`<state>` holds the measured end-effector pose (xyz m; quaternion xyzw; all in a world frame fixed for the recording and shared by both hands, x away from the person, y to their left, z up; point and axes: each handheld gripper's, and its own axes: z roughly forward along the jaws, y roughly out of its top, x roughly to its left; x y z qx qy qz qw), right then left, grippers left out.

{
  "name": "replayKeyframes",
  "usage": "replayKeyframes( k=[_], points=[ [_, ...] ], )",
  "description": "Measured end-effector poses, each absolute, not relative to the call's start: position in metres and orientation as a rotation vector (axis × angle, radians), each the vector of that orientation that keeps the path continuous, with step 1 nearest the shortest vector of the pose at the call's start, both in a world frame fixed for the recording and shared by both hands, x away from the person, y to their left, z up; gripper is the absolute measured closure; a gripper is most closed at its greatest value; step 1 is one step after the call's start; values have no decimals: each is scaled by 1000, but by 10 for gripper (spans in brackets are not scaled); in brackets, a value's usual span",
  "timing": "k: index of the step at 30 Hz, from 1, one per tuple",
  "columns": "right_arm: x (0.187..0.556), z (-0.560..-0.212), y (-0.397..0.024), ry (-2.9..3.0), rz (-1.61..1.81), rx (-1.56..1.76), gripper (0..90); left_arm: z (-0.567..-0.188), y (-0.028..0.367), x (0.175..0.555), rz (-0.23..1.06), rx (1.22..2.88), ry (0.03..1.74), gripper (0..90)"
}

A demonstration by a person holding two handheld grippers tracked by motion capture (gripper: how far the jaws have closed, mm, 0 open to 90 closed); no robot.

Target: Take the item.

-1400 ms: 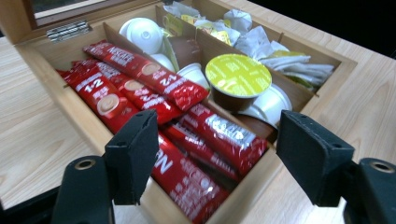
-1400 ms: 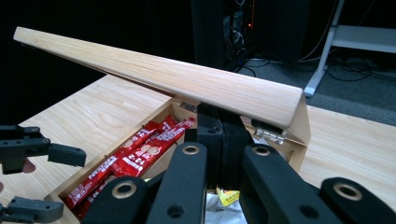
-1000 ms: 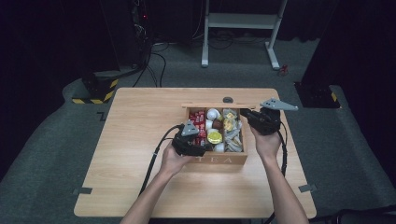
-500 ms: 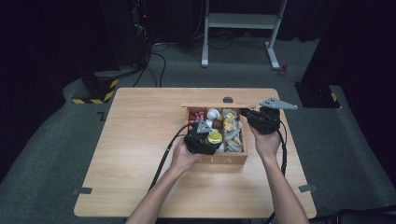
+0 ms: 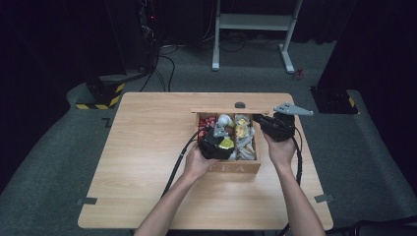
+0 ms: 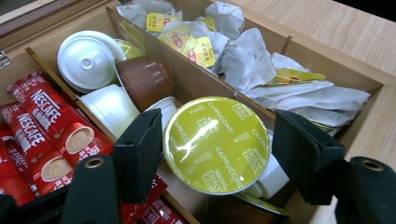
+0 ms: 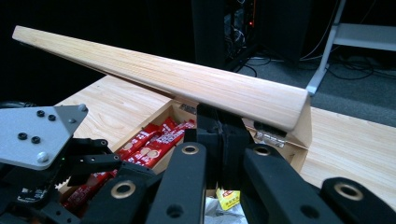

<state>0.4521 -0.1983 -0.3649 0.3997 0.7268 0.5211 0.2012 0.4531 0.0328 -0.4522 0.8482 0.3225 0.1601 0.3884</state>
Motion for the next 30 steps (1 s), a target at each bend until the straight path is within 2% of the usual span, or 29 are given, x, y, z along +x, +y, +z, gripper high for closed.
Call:
replayKeyframes(
  k=[8, 30],
  points=[
    [452, -365, -198, 2031, 1457, 1118, 895, -453, 31, 455, 406, 2173, 838, 375],
    [452, -367, -198, 2029, 1463, 1114, 895, -448, 39, 453, 385, 2132, 828, 383]
  ],
)
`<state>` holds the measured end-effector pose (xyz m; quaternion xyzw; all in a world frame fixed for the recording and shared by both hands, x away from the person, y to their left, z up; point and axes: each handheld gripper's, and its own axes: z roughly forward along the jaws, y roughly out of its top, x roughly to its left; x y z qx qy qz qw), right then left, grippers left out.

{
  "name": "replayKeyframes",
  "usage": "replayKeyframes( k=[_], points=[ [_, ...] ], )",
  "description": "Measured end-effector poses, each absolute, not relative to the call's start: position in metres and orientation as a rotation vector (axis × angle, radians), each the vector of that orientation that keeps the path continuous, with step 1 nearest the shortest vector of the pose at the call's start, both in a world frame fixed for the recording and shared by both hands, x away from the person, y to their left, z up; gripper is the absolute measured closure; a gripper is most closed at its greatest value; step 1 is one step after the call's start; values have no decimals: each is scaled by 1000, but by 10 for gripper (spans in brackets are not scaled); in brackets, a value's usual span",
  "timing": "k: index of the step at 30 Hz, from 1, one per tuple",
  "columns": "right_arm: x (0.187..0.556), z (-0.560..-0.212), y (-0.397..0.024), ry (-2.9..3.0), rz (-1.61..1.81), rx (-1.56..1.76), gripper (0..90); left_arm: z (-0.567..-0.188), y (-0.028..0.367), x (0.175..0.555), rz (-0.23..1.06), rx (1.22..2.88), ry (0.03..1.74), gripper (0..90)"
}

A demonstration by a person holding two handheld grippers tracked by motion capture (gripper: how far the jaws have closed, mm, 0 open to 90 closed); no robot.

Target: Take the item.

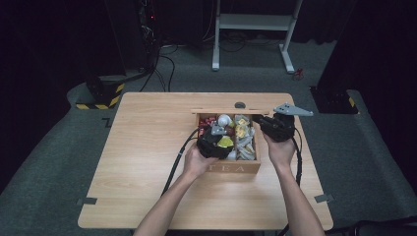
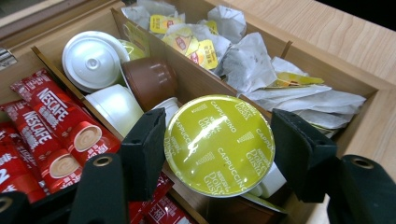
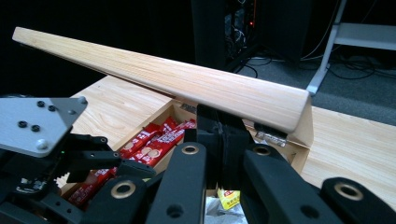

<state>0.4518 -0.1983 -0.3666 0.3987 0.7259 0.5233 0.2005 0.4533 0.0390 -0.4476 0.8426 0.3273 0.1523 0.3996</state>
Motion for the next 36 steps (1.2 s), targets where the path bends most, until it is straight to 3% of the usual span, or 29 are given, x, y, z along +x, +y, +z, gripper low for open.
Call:
replayKeyframes(
  k=[36],
  points=[
    [451, -367, -198, 2028, 1468, 1124, 895, -420, 78, 435, 399, 2036, 813, 384]
  ],
)
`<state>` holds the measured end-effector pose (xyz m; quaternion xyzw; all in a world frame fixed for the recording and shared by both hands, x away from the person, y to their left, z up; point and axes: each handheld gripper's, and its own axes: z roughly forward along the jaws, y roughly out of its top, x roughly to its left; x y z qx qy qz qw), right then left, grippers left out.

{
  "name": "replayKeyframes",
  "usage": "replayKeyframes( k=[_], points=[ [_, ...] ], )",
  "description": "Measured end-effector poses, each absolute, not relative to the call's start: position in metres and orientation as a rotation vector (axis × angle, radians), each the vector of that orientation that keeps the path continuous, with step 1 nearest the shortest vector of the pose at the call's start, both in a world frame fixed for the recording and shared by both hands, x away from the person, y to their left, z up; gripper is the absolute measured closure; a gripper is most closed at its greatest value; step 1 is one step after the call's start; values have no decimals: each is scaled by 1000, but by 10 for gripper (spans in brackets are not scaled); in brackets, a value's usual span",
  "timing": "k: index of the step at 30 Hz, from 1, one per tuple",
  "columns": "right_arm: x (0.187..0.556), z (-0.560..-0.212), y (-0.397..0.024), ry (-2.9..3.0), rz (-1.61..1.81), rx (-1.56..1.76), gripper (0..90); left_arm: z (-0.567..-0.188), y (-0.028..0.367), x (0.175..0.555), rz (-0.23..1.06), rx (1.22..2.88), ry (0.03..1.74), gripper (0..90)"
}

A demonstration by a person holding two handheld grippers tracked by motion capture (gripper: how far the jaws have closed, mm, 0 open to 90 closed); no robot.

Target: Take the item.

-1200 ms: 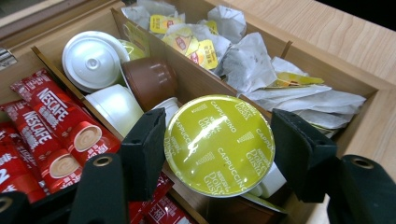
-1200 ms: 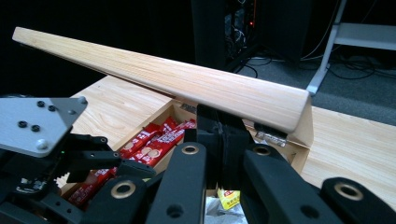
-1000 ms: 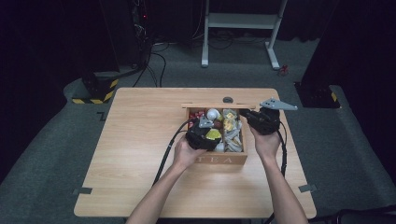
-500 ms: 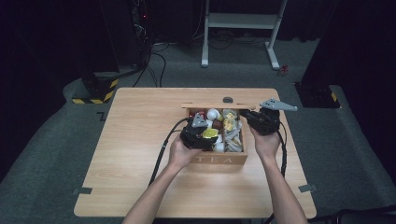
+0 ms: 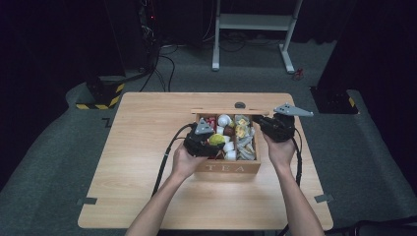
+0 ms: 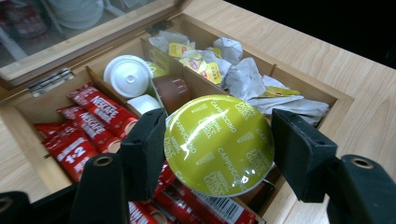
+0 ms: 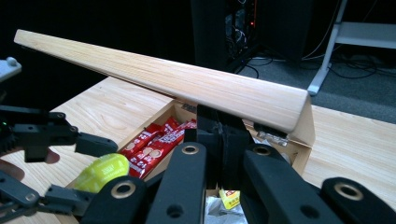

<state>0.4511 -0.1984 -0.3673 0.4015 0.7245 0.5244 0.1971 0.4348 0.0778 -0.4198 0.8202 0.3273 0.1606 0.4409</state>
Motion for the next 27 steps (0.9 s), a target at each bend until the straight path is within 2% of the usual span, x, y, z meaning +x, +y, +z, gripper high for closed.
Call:
replayKeyframes(
  k=[27],
  points=[
    [450, -368, -196, 2033, 1441, 1127, 894, -415, 120, 426, 405, 1981, 844, 384]
  ],
)
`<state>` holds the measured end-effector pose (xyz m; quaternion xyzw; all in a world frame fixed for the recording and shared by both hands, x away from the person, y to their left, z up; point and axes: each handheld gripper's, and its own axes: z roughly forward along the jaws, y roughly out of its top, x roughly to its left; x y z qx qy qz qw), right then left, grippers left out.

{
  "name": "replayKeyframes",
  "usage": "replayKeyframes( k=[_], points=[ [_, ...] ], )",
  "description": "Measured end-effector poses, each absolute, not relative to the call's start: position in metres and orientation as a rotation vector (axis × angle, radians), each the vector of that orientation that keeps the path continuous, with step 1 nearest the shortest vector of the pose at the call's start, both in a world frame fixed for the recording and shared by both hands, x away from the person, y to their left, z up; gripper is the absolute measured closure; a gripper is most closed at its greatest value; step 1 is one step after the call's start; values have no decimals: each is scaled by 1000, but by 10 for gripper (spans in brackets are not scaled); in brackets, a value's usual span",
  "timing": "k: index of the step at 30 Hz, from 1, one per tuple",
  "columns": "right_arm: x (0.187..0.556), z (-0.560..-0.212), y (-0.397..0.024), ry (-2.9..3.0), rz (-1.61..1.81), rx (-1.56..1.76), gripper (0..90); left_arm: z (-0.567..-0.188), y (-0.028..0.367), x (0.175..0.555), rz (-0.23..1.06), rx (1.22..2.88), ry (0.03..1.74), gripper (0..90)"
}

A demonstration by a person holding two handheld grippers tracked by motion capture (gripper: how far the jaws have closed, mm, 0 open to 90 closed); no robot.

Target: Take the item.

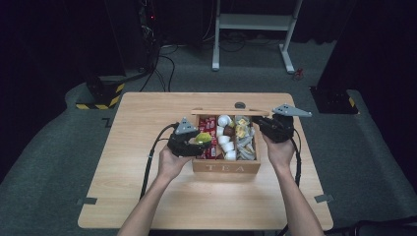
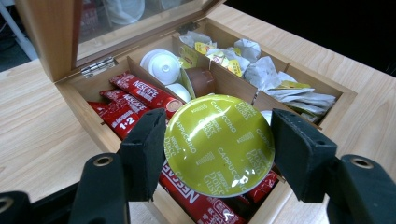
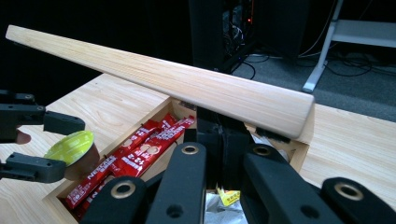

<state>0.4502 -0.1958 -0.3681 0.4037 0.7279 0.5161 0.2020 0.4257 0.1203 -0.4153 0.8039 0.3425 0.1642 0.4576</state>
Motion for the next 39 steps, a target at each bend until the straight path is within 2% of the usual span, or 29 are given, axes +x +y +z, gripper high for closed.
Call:
replayKeyframes(
  k=[32, 39],
  points=[
    [450, -371, -196, 2028, 1451, 1122, 895, -419, 180, 413, 428, 1885, 916, 385],
    [449, -371, -196, 2031, 1447, 1128, 895, -426, 193, 411, 426, 1882, 988, 384]
  ],
)
